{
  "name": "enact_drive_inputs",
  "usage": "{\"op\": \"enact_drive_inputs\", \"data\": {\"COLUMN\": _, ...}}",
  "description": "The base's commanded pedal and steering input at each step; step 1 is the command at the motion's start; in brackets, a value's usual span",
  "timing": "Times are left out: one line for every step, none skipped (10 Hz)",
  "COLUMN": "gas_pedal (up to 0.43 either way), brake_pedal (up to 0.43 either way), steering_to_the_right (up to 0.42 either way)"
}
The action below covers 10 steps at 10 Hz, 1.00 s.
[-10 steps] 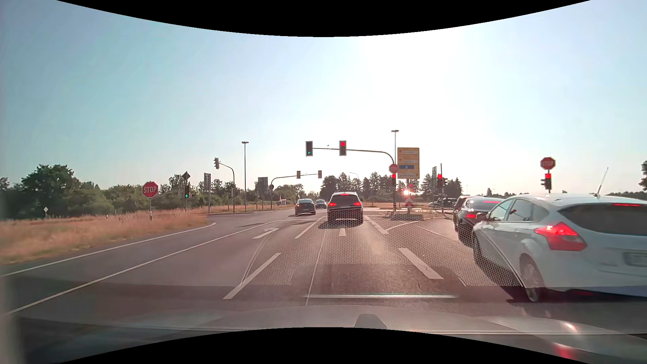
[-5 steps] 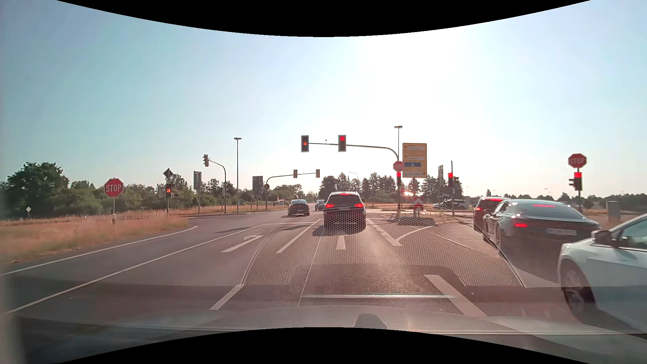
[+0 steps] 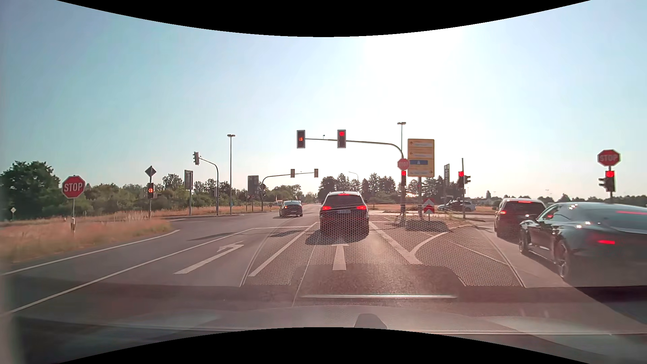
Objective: Follow the waypoints while adhering to traffic rules and regulations
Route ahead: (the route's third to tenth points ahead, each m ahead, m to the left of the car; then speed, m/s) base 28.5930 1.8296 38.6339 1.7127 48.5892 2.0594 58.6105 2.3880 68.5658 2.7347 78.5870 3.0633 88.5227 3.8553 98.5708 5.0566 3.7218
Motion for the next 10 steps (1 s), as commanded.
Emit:
{"op": "enact_drive_inputs", "data": {"gas_pedal": 0.000, "brake_pedal": 0.000, "steering_to_the_right": 0.000}}
{"op": "enact_drive_inputs", "data": {"gas_pedal": 0.000, "brake_pedal": 0.000, "steering_to_the_right": 0.000}}
{"op": "enact_drive_inputs", "data": {"gas_pedal": 0.000, "brake_pedal": 0.000, "steering_to_the_right": 0.000}}
{"op": "enact_drive_inputs", "data": {"gas_pedal": 0.000, "brake_pedal": 0.000, "steering_to_the_right": 0.000}}
{"op": "enact_drive_inputs", "data": {"gas_pedal": 0.000, "brake_pedal": 0.000, "steering_to_the_right": 0.000}}
{"op": "enact_drive_inputs", "data": {"gas_pedal": 0.000, "brake_pedal": 0.000, "steering_to_the_right": 0.000}}
{"op": "enact_drive_inputs", "data": {"gas_pedal": 0.000, "brake_pedal": 0.000, "steering_to_the_right": 0.000}}
{"op": "enact_drive_inputs", "data": {"gas_pedal": 0.000, "brake_pedal": 0.000, "steering_to_the_right": 0.000}}
{"op": "enact_drive_inputs", "data": {"gas_pedal": 0.000, "brake_pedal": 0.000, "steering_to_the_right": 0.000}}
{"op": "enact_drive_inputs", "data": {"gas_pedal": 0.000, "brake_pedal": 0.000, "steering_to_the_right": 0.000}}
